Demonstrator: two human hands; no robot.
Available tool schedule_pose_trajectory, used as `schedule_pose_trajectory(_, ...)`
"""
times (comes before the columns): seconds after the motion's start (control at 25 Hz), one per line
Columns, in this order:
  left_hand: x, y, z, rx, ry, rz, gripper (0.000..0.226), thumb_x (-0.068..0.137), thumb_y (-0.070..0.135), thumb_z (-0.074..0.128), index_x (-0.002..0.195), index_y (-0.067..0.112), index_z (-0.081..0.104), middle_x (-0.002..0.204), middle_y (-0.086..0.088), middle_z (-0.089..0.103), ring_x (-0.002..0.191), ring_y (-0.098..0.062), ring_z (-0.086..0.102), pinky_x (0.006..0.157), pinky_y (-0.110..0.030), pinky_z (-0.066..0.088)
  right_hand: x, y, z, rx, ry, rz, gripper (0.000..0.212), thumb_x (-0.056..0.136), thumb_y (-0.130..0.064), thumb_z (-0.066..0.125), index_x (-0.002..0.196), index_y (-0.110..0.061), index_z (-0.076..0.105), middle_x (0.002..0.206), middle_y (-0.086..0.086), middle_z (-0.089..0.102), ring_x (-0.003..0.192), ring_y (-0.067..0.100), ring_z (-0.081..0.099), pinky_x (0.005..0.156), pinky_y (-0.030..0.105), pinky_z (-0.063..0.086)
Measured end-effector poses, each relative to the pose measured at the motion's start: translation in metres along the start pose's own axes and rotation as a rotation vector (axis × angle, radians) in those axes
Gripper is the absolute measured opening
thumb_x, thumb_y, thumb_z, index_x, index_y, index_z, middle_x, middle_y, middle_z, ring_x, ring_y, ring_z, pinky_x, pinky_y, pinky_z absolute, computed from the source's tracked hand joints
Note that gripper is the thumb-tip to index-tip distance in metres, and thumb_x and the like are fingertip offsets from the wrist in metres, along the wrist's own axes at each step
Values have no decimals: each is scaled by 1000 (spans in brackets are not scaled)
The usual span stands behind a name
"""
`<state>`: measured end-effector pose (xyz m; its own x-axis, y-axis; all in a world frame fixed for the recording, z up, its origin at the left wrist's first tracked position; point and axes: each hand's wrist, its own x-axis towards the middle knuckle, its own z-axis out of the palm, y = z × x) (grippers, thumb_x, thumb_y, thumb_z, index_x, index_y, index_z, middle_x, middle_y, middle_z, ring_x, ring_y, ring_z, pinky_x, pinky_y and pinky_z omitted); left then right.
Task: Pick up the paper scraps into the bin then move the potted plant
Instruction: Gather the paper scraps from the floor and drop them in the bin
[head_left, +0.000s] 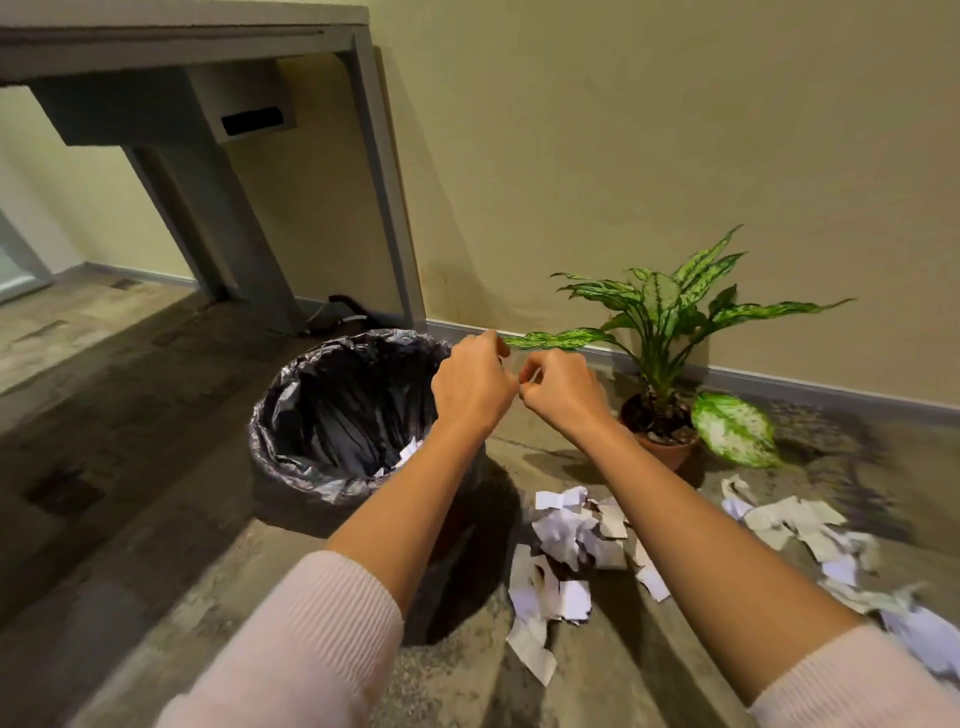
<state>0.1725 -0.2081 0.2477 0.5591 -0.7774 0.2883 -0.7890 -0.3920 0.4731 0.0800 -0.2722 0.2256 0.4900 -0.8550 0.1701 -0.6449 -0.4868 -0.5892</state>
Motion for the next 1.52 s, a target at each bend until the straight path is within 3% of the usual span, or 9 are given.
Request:
schedule_pose_trajectory(0.24, -58, 37, 81, -75, -132, 46, 25, 85, 24, 62, 109, 17, 58, 112, -3, 60, 101, -25, 61, 79, -38, 48, -45, 90, -2, -84, -111, 158, 13, 83, -27, 59, 89, -22, 68, 95, 9, 68, 91, 32, 64, 72, 37, 52)
schedule_pose_trajectory(0.48, -106, -14, 136, 93, -487, -206, 42, 83, 25, 65, 121, 18, 49, 127, -8, 47, 111, -31, 57, 85, -40, 47, -82, 149, 42, -113, -378, 196, 25, 77, -15, 57, 99, -22, 66, 104, 9, 67, 95, 29, 63, 73, 32, 50)
schedule_pose_trajectory(0.6, -129, -52, 155, 169, -719, -315, 84, 73, 40, 77, 140, 16, 32, 142, -14, 33, 128, -36, 45, 98, -44, 45, -94, 162, 78, -187, -556, 113, 47, 78, -14, 62, 124, -20, 54, 121, 13, 59, 109, 30, 58, 81, 33, 49)
schedule_pose_trajectory(0.72, -152, -75, 168, 215, -915, -384, 131, 60, 49, 86, 154, 17, 1, 155, -19, 6, 144, -39, 20, 112, -50, 33, -106, 166, 112, -327, -718, 19, 79, 77, -18, 68, 144, -28, 27, 151, 14, 28, 137, 36, 34, 100, 47, 45)
schedule_pose_trajectory(0.84, -174, -86, 183, 240, -923, -362, 141, 56, 49, 88, 154, 20, -9, 154, -18, 1, 144, -39, 14, 112, -50, 31, -113, 163, 135, -367, -765, -95, 97, 77, -12, 67, 150, -36, 6, 157, 13, 8, 145, 39, 8, 106, 53, 35)
schedule_pose_trajectory(1.04, -184, -98, 203, 237, -781, -337, 117, 62, 37, 87, 150, 17, 13, 142, -18, 20, 132, -40, 30, 103, -47, 41, -105, 159, 168, -505, -862, -207, 113, 72, -12, 75, 148, -46, -2, 159, 14, -6, 146, 39, 1, 104, 55, 37)
schedule_pose_trajectory(1.16, -179, -103, 206, 159, -719, -350, 83, 70, 30, 81, 138, 23, 36, 131, -12, 31, 118, -35, 48, 95, -44, 49, -99, 158, 173, -552, -895, -215, 99, 73, -20, 76, 148, -40, 14, 157, 15, -2, 145, 39, 1, 105, 56, 37)
schedule_pose_trajectory(1.32, -184, -100, 206, 101, -602, -303, 47, 83, 20, 65, 127, 28, 51, 120, -6, 43, 106, -30, 58, 85, -38, 48, -100, 162, 170, -501, -857, -173, 74, 77, -20, 72, 139, -33, 33, 149, 12, 17, 140, 36, 13, 100, 52, 43)
schedule_pose_trajectory(1.52, -193, -88, 209, 17, -499, -296, 17, 82, 9, 59, 91, 20, 69, 100, -3, 61, 89, -23, 64, 76, -34, 51, -119, 176, 156, -343, -690, -118, 30, 83, -14, 65, 112, -20, 56, 127, 10, 40, 124, 30, 36, 94, 42, 44)
